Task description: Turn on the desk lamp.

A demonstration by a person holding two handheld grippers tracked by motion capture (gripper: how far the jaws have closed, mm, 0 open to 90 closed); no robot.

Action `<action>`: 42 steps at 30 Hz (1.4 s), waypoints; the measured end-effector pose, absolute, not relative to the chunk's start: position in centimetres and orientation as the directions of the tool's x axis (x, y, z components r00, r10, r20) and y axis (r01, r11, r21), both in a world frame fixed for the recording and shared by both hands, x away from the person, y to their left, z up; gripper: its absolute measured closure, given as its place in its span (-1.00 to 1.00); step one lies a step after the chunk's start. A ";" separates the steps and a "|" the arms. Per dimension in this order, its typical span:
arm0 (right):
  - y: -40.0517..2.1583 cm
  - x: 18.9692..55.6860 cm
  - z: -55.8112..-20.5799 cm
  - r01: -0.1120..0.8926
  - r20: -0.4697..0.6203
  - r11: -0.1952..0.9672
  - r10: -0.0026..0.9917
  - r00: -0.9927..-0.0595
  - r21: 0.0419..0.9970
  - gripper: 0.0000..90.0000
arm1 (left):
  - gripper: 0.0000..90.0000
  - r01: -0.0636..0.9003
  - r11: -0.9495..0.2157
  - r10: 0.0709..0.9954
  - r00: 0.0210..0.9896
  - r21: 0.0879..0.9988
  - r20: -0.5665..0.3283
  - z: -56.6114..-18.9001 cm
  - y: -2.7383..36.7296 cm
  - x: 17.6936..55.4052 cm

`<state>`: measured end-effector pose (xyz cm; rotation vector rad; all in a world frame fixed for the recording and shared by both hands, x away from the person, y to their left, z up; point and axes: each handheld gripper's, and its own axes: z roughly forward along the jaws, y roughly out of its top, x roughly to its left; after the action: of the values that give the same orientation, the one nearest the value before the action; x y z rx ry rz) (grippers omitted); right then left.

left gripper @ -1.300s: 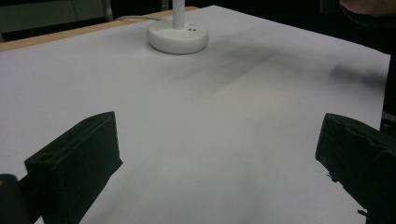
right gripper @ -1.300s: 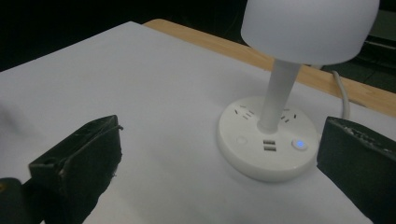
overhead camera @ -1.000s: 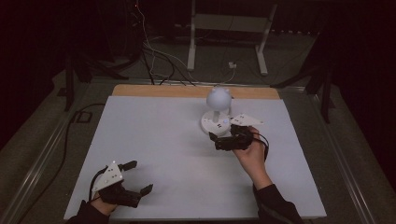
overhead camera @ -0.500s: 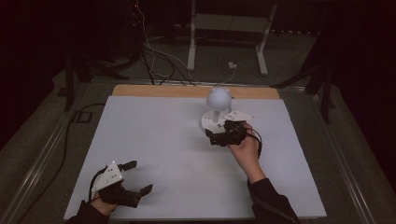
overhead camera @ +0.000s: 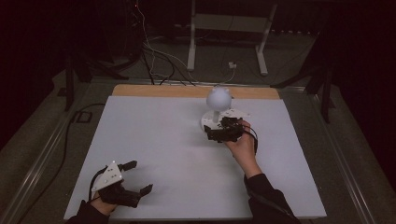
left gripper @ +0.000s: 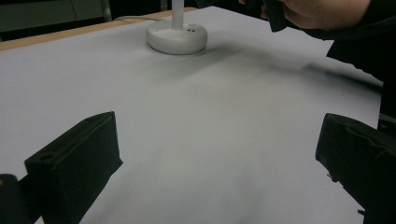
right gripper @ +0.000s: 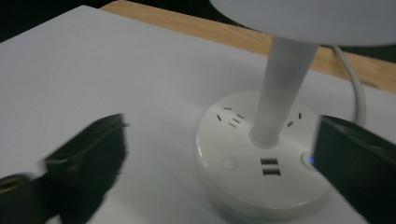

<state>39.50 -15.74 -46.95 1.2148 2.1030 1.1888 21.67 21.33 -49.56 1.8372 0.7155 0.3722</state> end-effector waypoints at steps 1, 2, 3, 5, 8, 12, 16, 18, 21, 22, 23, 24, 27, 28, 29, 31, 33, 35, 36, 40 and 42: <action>-15.7 39.6 -47.0 0.483 0.048 0.242 0.857 -0.514 0.842 -0.75 | -0.99 0.295 -0.237 0.633 0.770 0.925 -0.083 -49.5 21.3 21.7; -15.6 39.6 -46.9 0.499 0.049 0.238 0.868 -0.494 0.833 -0.61 | -0.99 0.297 -0.237 0.633 0.769 0.925 -0.085 -49.5 21.3 21.7; -15.6 39.6 -46.9 0.502 0.040 0.236 0.877 -0.479 0.832 -0.61 | -0.99 0.298 -0.237 0.634 0.769 0.925 -0.085 -49.6 21.3 21.7; -15.6 39.7 -47.1 0.516 0.055 0.227 0.879 -0.473 0.826 -0.40 | -0.99 0.299 -0.242 0.633 0.769 0.923 -0.083 -49.6 21.3 21.7; -15.4 39.9 -47.3 0.524 0.039 0.236 0.887 -0.461 0.818 -0.10 | -0.99 0.299 -0.239 0.633 0.769 0.924 -0.085 -49.6 21.3 21.7; -15.3 40.2 -47.8 0.527 0.019 0.243 0.896 -0.444 0.815 0.27 | -0.99 0.298 -0.241 0.633 0.770 0.923 -0.083 -49.6 21.3 21.7; -15.1 40.4 -48.1 0.534 0.014 0.235 0.907 -0.421 0.812 0.45 | -0.99 0.300 -0.243 0.633 0.770 0.922 -0.084 -49.6 21.3 21.7; -14.9 40.5 -48.3 0.538 0.008 0.238 0.910 -0.415 0.809 0.55 | -0.99 0.299 -0.240 0.632 0.770 0.923 -0.085 -49.6 21.3 21.7; -14.8 40.6 -48.5 0.541 0.005 0.245 0.908 -0.418 0.805 0.68 | -0.99 0.301 -0.242 0.632 0.770 0.923 -0.086 -49.6 21.3 21.7; -14.7 40.6 -48.7 0.540 -0.005 0.252 0.909 -0.418 0.803 0.74 | -0.99 0.300 -0.245 0.631 0.771 0.922 -0.083 -49.6 21.3 21.7; -14.7 40.7 -48.8 0.541 -0.008 0.256 0.908 -0.418 0.801 0.79 | -0.99 0.299 -0.246 0.631 0.771 0.922 -0.082 -49.6 21.3 21.7; -14.6 40.7 -48.8 0.547 -0.005 0.258 0.908 -0.420 0.796 0.82 | -0.99 0.299 -0.242 0.631 0.771 0.923 -0.084 -49.6 21.3 21.7; -14.4 40.9 -49.1 0.549 -0.013 0.264 0.909 -0.417 0.793 0.93 | -0.99 0.302 -0.242 0.631 0.771 0.922 -0.086 -49.6 21.3 21.7; -14.4 41.0 -49.2 0.553 -0.012 0.265 0.909 -0.418 0.790 0.95 | -0.99 0.301 -0.245 0.630 0.772 0.921 -0.085 -49.6 21.3 21.7; -14.3 41.0 -49.2 0.551 -0.019 0.271 0.908 -0.419 0.789 0.96 | -0.99 0.300 -0.245 0.630 0.772 0.922 -0.084 -49.6 21.3 21.7; -14.1 41.1 -49.4 0.554 -0.024 0.277 0.907 -0.420 0.785 0.99 | -0.99 0.301 -0.243 0.630 0.772 0.922 -0.086 -49.6 21.3 21.7; -14.0 41.2 -49.5 0.561 -0.029 0.280 0.910 -0.413 0.779 1.00 | -0.99 0.302 -0.244 0.630 0.772 0.922 -0.087 -49.6 21.3 21.7; -13.9 41.2 -49.6 0.562 -0.034 0.284 0.910 -0.413 0.777 1.00 | -0.99 0.300 -0.246 0.629 0.773 0.922 -0.084 -49.6 21.3 21.7; -13.8 41.3 -49.6 0.563 -0.037 0.286 0.910 -0.412 0.775 1.00 | -0.99 0.300 -0.245 0.629 0.773 0.922 -0.085 -49.6 21.3 21.7; -13.7 41.4 -49.8 0.571 -0.038 0.285 0.913 -0.405 0.770 1.00 | -0.99 0.302 -0.247 0.629 0.773 0.921 -0.085 -49.6 21.3 21.7; -13.5 41.5 -49.9 0.571 -0.052 0.295 0.914 -0.403 0.766 1.00 | -0.99 0.301 -0.244 0.629 0.773 0.922 -0.085 -49.6 21.3 21.7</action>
<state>41.48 -13.52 -49.92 1.3208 2.0806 0.9295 21.71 21.28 -49.61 1.8423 0.7150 0.3643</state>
